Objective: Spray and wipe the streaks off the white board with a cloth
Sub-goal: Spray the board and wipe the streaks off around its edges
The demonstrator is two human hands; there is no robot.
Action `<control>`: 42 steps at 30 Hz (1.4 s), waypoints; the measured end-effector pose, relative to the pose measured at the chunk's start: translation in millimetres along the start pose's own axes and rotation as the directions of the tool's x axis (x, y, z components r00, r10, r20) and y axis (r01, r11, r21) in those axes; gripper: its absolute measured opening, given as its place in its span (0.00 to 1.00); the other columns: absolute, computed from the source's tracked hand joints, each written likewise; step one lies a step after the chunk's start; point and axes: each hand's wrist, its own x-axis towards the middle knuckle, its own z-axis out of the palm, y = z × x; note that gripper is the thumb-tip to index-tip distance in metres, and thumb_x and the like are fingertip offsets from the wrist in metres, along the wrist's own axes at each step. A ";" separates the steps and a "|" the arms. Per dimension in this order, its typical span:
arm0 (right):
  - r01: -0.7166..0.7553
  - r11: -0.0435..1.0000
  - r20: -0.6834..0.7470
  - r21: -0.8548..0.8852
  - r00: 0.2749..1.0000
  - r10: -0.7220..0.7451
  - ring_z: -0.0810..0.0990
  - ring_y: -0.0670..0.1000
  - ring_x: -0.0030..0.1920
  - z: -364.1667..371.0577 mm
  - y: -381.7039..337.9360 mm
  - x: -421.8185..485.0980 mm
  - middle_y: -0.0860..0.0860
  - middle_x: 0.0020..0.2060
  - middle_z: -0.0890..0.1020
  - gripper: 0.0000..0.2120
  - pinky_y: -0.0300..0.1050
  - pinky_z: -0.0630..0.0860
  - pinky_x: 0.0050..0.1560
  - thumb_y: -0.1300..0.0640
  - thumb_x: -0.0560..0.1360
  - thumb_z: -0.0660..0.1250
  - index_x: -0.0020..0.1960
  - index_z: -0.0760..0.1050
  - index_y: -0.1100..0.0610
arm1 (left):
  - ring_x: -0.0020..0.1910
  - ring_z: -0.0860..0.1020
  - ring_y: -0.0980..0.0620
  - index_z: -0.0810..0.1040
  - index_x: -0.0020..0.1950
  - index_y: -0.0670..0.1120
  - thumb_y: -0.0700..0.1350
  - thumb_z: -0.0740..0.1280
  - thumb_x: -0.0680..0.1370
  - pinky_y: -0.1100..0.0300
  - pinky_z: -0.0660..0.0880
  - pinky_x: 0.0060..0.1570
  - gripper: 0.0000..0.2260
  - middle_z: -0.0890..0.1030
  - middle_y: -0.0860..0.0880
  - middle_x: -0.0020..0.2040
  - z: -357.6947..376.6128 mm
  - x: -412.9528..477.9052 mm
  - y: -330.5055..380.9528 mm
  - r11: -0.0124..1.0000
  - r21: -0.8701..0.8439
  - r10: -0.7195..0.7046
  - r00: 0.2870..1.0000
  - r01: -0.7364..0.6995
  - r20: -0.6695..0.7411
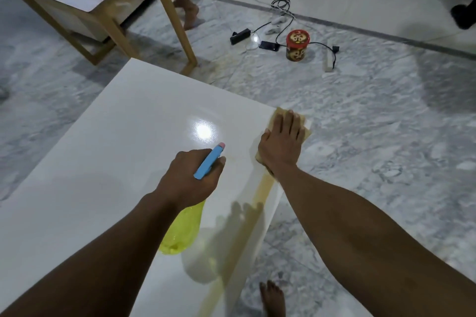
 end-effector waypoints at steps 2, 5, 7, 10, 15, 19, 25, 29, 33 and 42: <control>-0.010 1.000 -0.011 -0.009 1.000 0.010 0.48 0.59 0.79 5.2 -0.9 -0.8 0.58 0.80 0.53 0.30 0.59 0.47 0.77 0.47 0.80 0.52 0.79 0.56 0.57 | 0.30 0.80 0.36 0.70 0.37 0.43 0.51 0.65 0.84 0.37 0.80 0.36 0.19 0.76 0.39 0.31 6.7 -0.5 1.5 1.000 -0.020 0.007 1.000 -0.007 0.005; -0.003 0.999 -0.020 -0.033 1.000 0.002 0.47 0.59 0.79 8.3 0.5 -2.2 0.58 0.80 0.53 0.30 0.59 0.46 0.77 0.47 0.79 0.51 0.79 0.55 0.57 | 0.30 0.80 0.36 0.70 0.36 0.43 0.51 0.65 0.83 0.36 0.80 0.36 0.19 0.76 0.39 0.31 12.4 -5.3 0.2 0.999 -0.041 -0.004 1.000 0.005 0.010; 0.004 0.999 -0.027 -0.045 1.000 -0.005 0.47 0.59 0.79 9.8 1.4 -5.6 0.58 0.79 0.53 0.30 0.59 0.46 0.77 0.48 0.80 0.51 0.79 0.55 0.57 | 0.30 0.81 0.36 0.70 0.36 0.43 0.51 0.65 0.83 0.37 0.80 0.36 0.19 0.76 0.39 0.31 13.4 -11.2 -3.2 0.999 -0.048 -0.018 1.000 0.018 0.010; 0.017 0.999 0.000 -0.043 1.000 -0.017 0.46 0.59 0.79 9.5 1.7 -12.2 0.57 0.80 0.52 0.30 0.59 0.44 0.78 0.48 0.80 0.51 0.80 0.53 0.56 | 0.31 0.81 0.35 0.70 0.37 0.42 0.51 0.65 0.83 0.37 0.80 0.35 0.19 0.76 0.38 0.32 14.3 -20.3 -9.6 0.997 -0.064 -0.031 1.000 0.031 0.001; 0.030 0.998 0.004 -0.046 1.000 -0.030 0.47 0.59 0.79 11.1 -0.4 -47.7 0.57 0.80 0.52 0.31 0.60 0.44 0.77 0.48 0.79 0.52 0.80 0.53 0.56 | 0.31 0.80 0.34 0.70 0.36 0.43 0.53 0.65 0.82 0.37 0.80 0.35 0.19 0.75 0.37 0.31 15.0 -42.4 -23.5 0.994 -0.100 -0.036 0.999 0.036 -0.002; 0.029 0.998 0.024 -0.054 0.999 -0.028 0.46 0.58 0.79 14.6 -6.8 -85.3 0.57 0.80 0.51 0.31 0.60 0.44 0.77 0.48 0.79 0.51 0.80 0.51 0.55 | 0.32 0.81 0.33 0.70 0.37 0.41 0.52 0.65 0.83 0.36 0.80 0.37 0.19 0.75 0.35 0.32 13.1 -64.7 -33.1 0.992 -0.119 -0.038 0.999 0.037 -0.004; 0.059 0.997 0.025 -0.044 0.998 -0.057 0.49 0.59 0.79 24.3 -23.9 -184.1 0.57 0.79 0.55 0.31 0.61 0.47 0.77 0.49 0.79 0.54 0.80 0.53 0.56 | 0.32 0.81 0.34 0.71 0.36 0.44 0.52 0.66 0.83 0.38 0.82 0.36 0.19 0.76 0.37 0.32 6.0 -118.1 -55.4 0.993 -0.117 -0.001 1.000 -0.001 -0.013; 0.057 0.998 0.025 -0.027 0.998 -0.056 0.49 0.59 0.79 32.1 -39.3 -266.5 0.57 0.79 0.55 0.32 0.62 0.48 0.77 0.50 0.78 0.55 0.80 0.55 0.56 | 0.32 0.82 0.36 0.69 0.33 0.49 0.51 0.66 0.83 0.39 0.80 0.36 0.19 0.76 0.39 0.32 1.3 -176.9 -74.7 0.994 -0.102 0.049 0.999 -0.049 -0.002; 0.047 0.999 0.029 -0.003 0.999 -0.047 0.48 0.58 0.79 43.0 -57.3 -356.7 0.57 0.79 0.54 0.32 0.62 0.49 0.77 0.49 0.77 0.46 0.80 0.53 0.57 | 0.31 0.82 0.37 0.68 0.33 0.50 0.51 0.66 0.83 0.40 0.81 0.36 0.19 0.75 0.43 0.30 0.6 -241.4 -101.1 0.990 -0.113 0.081 0.997 -0.080 0.010; 0.033 0.998 0.008 0.049 0.999 -0.033 0.49 0.59 0.79 65.1 -90.1 -505.3 0.57 0.79 0.56 0.33 0.63 0.47 0.76 0.52 0.75 0.43 0.79 0.58 0.58 | 0.32 0.83 0.37 0.69 0.34 0.51 0.51 0.65 0.84 0.40 0.81 0.36 0.19 0.78 0.40 0.33 -1.2 -365.3 -175.2 0.986 -0.130 0.102 0.995 -0.101 0.001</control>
